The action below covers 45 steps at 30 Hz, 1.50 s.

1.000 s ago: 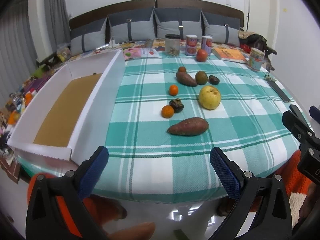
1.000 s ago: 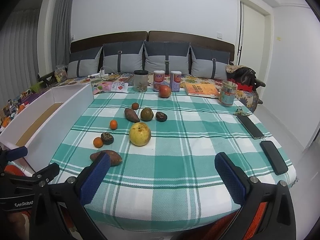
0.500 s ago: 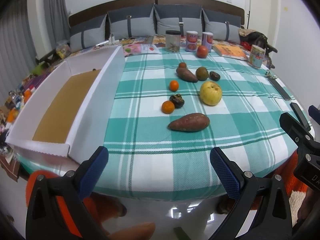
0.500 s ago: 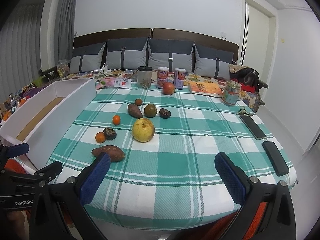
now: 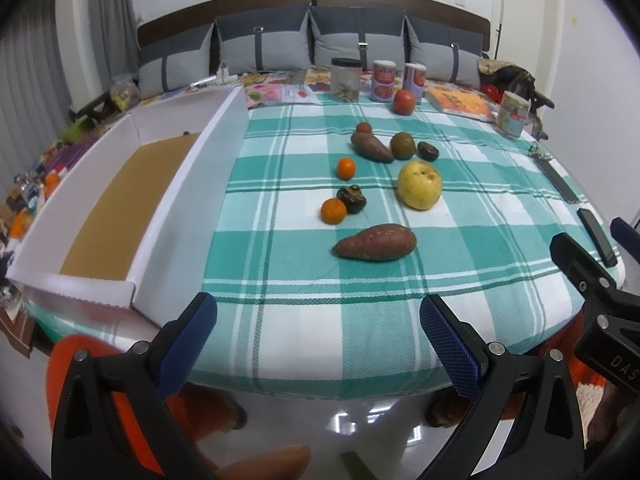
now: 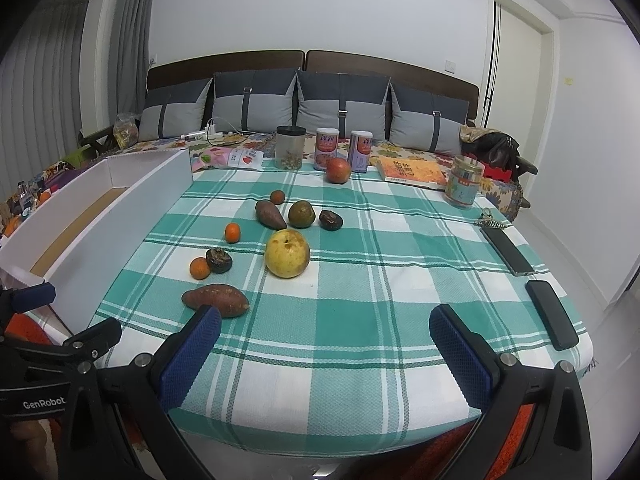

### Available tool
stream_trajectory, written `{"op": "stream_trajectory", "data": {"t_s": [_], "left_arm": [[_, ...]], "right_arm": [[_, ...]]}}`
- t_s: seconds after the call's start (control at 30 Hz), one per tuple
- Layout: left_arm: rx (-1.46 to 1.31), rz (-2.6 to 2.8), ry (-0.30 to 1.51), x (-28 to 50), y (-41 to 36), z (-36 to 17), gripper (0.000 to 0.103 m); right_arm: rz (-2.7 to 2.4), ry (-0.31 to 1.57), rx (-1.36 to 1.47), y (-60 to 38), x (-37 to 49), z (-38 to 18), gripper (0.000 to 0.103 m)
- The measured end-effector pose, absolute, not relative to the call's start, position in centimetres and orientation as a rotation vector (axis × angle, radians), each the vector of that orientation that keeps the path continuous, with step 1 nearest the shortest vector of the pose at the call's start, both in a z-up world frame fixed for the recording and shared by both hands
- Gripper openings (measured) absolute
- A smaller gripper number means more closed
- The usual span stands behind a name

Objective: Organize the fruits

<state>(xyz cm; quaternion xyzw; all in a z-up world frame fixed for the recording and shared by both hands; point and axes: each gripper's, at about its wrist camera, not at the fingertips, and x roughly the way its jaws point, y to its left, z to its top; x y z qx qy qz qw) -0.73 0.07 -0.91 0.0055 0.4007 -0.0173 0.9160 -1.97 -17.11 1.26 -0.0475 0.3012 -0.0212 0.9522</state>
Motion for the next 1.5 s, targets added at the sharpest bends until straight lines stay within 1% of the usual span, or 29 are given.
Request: {"op": "stream_trajectory", "data": {"t_s": [0.33, 0.53, 1.5], "left_arm": [[0.03, -0.072, 0.85, -0.5, -1.4, -1.5, 0.102], [0.02, -0.06, 0.823, -0.7, -1.0, -0.9, 0.102], [0.019, -0.057, 0.82, -0.7, -0.5, -0.7, 0.102]], "right_arm": [[-0.059, 0.589, -0.124, -17.4, -2.8, 1.6, 0.103], [-0.055, 0.595, -0.114, -17.7, -2.9, 1.3, 0.103], [-0.029, 0.601, -0.127, -17.0, -2.6, 0.8, 0.103]]}}
